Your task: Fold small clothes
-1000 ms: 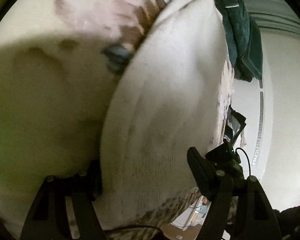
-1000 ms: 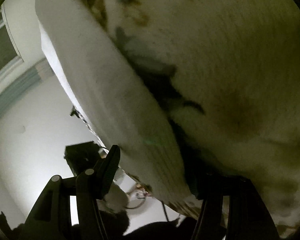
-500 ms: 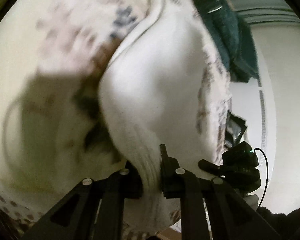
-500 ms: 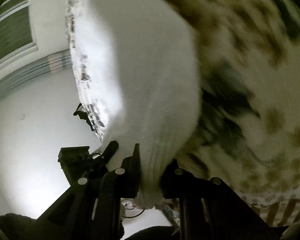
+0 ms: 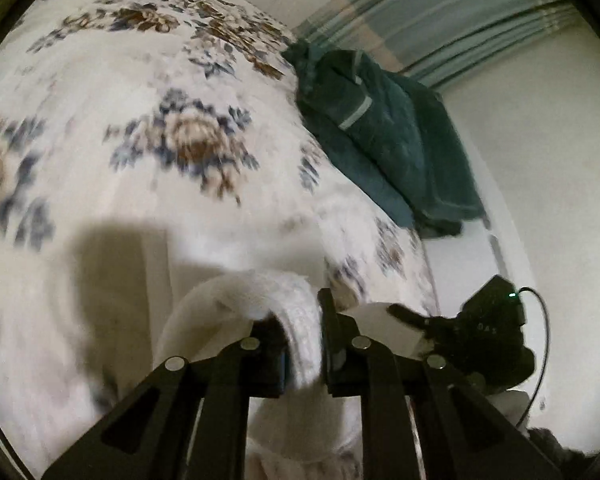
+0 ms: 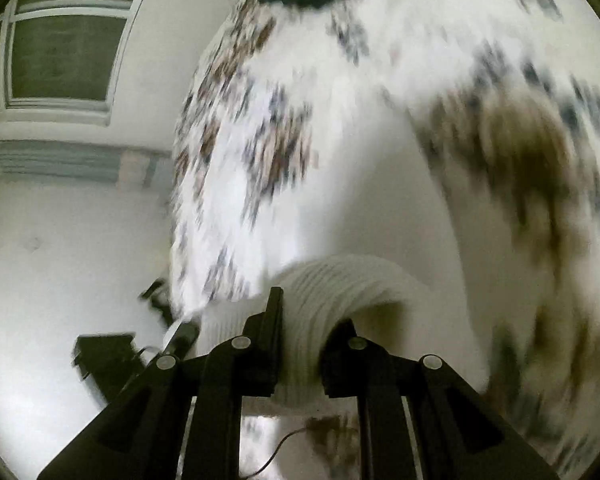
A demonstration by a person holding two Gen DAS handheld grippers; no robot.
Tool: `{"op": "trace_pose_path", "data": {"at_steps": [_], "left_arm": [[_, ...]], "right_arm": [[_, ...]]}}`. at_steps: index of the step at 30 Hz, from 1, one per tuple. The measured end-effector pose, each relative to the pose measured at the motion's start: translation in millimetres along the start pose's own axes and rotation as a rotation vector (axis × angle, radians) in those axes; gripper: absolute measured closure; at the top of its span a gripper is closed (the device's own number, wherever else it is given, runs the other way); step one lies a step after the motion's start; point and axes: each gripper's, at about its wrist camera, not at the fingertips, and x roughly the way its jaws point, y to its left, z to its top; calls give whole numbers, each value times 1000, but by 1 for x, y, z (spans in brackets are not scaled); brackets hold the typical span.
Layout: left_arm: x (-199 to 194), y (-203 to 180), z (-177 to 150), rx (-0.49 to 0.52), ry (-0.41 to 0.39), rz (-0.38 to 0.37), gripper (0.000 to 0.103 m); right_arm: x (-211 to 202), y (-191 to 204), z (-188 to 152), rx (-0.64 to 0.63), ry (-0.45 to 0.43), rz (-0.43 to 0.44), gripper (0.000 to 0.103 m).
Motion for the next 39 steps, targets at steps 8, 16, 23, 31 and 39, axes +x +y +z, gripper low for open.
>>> {"op": "trace_pose_path", "data": {"at_steps": [8,16,23,31,39], "left_arm": [[26,45,54,-33,-62,98,30],[38,115,-12,-184,74,46,30],[93,113,-36,-194,189,-59,30],[66,90,-30,-134,105,-72,71],[1,35,-48,-99,69,-104,71]], "right_arm": [[32,-13,72,-15,-5,-86,35],[47,-95,13,-11,133,-144,12],[111,-136,-5,57,313,85,3],[110,-127,-8,48,300,121,57],[52,-98,-42,10,260,147,61]]}}
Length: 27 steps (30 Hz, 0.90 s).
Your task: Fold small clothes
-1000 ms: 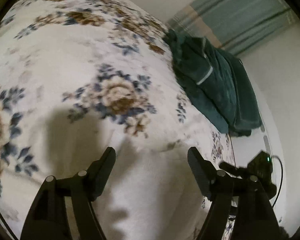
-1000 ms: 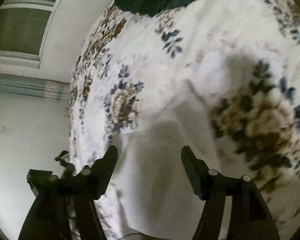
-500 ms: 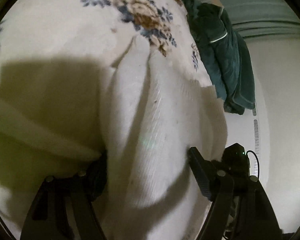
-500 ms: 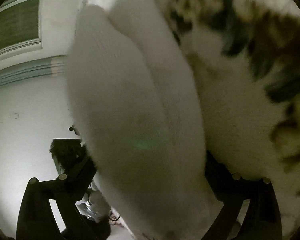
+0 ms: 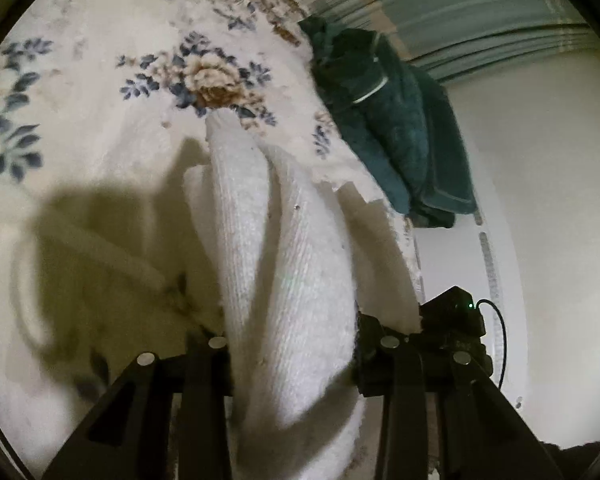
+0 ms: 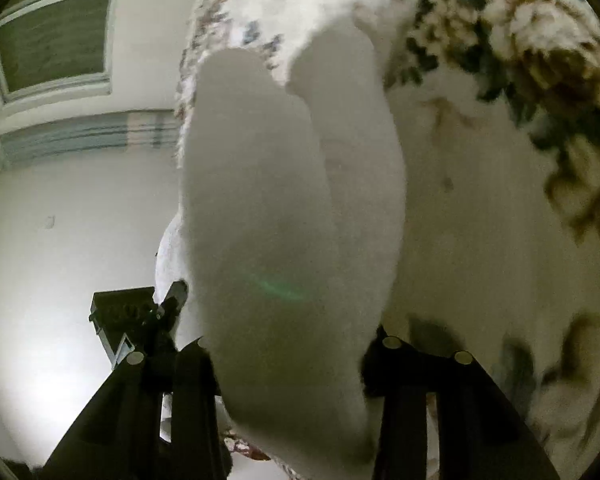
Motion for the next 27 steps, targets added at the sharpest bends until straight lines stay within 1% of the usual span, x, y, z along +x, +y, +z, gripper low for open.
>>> {"op": "trace_pose_path", "data": {"at_steps": [2,5,7,8,10,12,13,14,15,16,18,19,20,21,22,24,27], "left_arm": [[-16,-10,-17,-6,3,-4,71],[-39,-22,-62,-28,32,25,71],[-50,-20,-102,-61,66,60,71],[-54,-14,-127,-99,91,77,70],[-57,0,-167,-151,125,111,70],[-51,18,-207,-198,176,153,70],[-46,26,-223,-206,205,178,69],[-40,34,-239,-217,235,198,68],[-38,38,-245,-223,245,205,66],[-39,41,-248,-229,244,216,63],[-49,37,-246,-239,221,243,61],[-55,34,-242,-237,207,263,58],[-62,29,-237,-228,190,289,48],[-70,25,-233,-220,171,312,41],[-78,22,-230,-213,147,322,37],[-89,19,-219,-194,106,331,35],[-85,21,-203,-165,82,359,35]], "right_arm": [[-17,7,-25,-9,1,14,61],[-36,6,-74,-5,22,-4,61],[-42,-4,-109,12,53,-26,61],[-44,-16,-133,33,76,-45,61],[-44,-37,-164,71,117,-63,61],[-39,-64,-195,101,164,-122,60],[-35,-78,-209,100,187,-175,59],[-33,-84,-217,90,201,-213,58],[-32,-89,-222,75,215,-256,56],[-33,-93,-227,60,230,-290,53],[-42,-94,-228,66,231,-286,50],[-51,-92,-226,63,221,-297,49],[-64,-91,-228,53,211,-310,49],[-77,-87,-224,43,190,-324,49],[-89,-83,-219,35,164,-328,49],[-112,-71,-209,15,104,-307,49],[-119,-51,-187,-17,44,-258,49]]}}
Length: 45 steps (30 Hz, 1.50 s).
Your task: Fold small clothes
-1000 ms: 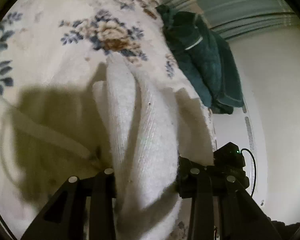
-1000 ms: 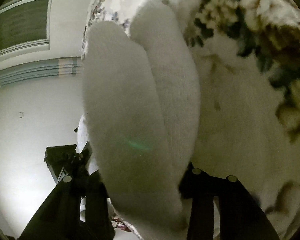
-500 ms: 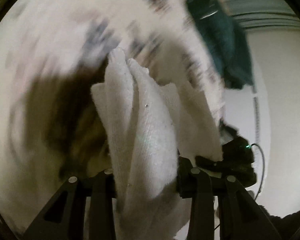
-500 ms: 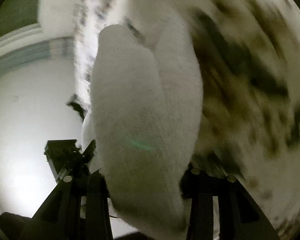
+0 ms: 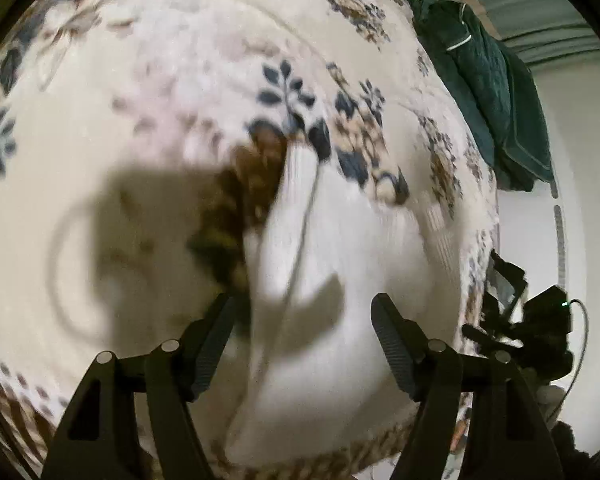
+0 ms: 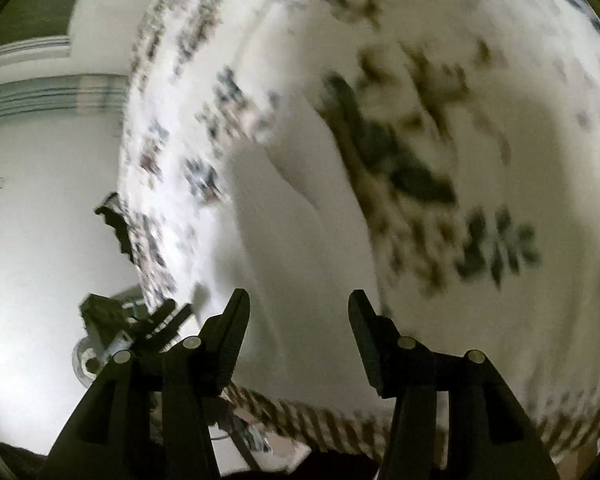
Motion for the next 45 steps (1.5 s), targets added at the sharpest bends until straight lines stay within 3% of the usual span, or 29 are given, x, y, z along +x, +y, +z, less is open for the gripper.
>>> {"op": "trace_pose_path", "data": {"at_steps": [3,5,7,8,9,10,11,16,18,20,23,26,27,28,32,33,34,35,40,45], "left_arm": [[20,-6,22,27,-15,10,35],[38,-6,33,34,7,1,35],[50,-9,38,48,22,2,35],[58,-12,40,69,18,4,37],[59,-15,39,81,4,24,43],[59,-19,39,97,-9,33,78],[58,-20,38,107,-14,35,90],[34,-20,37,96,-96,8,91],[38,-15,41,81,-89,48,91],[52,-2,46,26,-37,37,91],[56,4,51,-16,-14,16,84],[50,5,51,-27,-19,14,64],[49,6,50,-40,-21,-2,62],[48,6,49,-45,-27,-10,61],[55,1,50,-19,-24,-14,65],[56,-3,51,1,-38,5,69],[54,-6,52,15,-53,14,93],[48,-10,53,25,-73,14,93],[30,-10,68,52,-139,32,94],[60,26,88,-50,-83,72,100]], "right_arm": [[15,0,28,-15,-29,25,49],[41,11,36,-8,13,32,53],[58,11,47,-1,38,63,94],[59,11,48,4,35,69,94],[59,12,46,7,5,72,95],[56,19,44,8,-33,76,95],[51,22,44,15,-66,75,95],[28,15,44,60,-159,56,97],[26,8,49,64,-181,-34,98],[37,-2,60,88,-157,-93,98],[45,-13,67,109,-98,-41,98],[40,-6,67,54,-85,-55,81],[39,-6,67,52,-73,-45,59],[38,-8,67,60,-67,-27,47],[46,-10,63,88,-15,72,47],[50,-9,63,79,-8,77,52],[52,-7,63,63,-19,57,90],[52,-1,63,30,-40,31,97],[31,19,76,-16,-191,-13,99],[64,5,103,25,-150,-143,99]]}}
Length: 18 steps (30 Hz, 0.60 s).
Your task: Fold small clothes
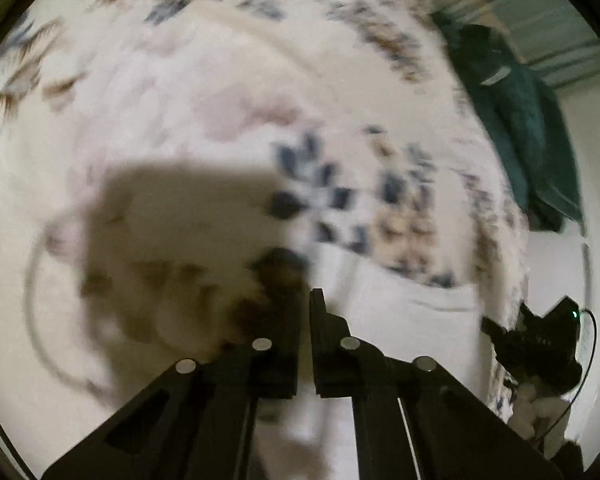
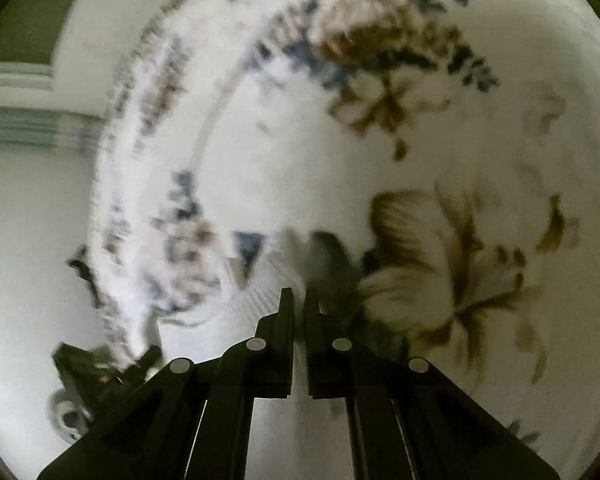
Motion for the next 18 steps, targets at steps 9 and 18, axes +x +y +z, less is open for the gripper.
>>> {"op": "trace_pose_path", "data": {"at_steps": [9,18], "left_arm": [[-41,4,-44,-75,49,-150,36],[-35,2,-117,-115,95,-154,78]], "right_arm": [[-16,-21,-21,33,133,74,48],[-14,-68,-124,165,283,295,54]]}}
